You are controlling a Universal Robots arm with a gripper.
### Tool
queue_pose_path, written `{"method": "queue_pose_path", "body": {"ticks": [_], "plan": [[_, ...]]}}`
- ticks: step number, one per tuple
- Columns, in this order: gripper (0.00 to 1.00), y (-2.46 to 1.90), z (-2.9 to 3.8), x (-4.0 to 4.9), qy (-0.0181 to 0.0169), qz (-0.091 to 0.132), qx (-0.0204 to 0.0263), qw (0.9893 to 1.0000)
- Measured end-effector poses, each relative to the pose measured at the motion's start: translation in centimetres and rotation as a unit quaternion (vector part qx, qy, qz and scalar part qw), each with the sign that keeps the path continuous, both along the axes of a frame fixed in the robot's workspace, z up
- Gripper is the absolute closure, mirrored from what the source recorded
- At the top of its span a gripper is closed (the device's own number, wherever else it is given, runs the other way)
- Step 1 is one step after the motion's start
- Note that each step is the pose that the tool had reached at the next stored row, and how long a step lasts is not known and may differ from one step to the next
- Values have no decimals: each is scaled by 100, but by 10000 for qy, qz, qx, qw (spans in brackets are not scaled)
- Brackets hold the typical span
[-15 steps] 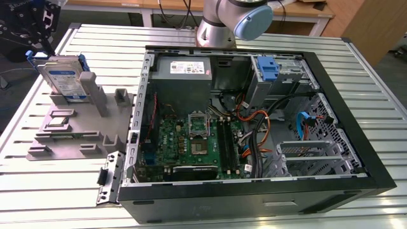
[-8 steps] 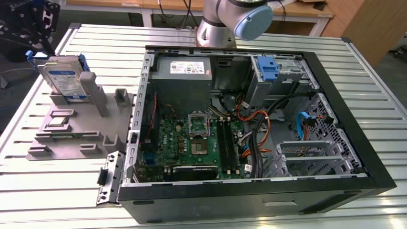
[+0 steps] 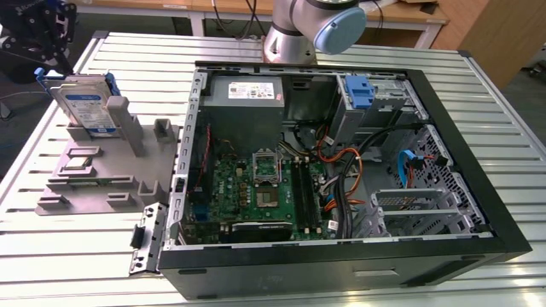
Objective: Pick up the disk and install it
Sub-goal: 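Pick up the disk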
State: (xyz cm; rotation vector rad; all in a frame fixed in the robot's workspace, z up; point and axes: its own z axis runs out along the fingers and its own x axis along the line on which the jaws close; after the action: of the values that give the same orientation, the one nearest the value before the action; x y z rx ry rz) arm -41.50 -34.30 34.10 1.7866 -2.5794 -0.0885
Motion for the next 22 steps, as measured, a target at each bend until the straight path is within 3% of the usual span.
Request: {"method": "queue_pose_path", "body": {"ticks": [2, 3, 6, 17, 22], "plan": [[90, 0, -3, 0, 0, 298, 0, 9996], [90, 0, -7, 2, 0, 506, 0, 9987], [90, 0, -9, 4, 1, 705, 0, 9975], [90, 22, -12, 24, 0, 748, 4, 9972], [90, 26, -22, 93, 0, 790, 5, 9969]]}}
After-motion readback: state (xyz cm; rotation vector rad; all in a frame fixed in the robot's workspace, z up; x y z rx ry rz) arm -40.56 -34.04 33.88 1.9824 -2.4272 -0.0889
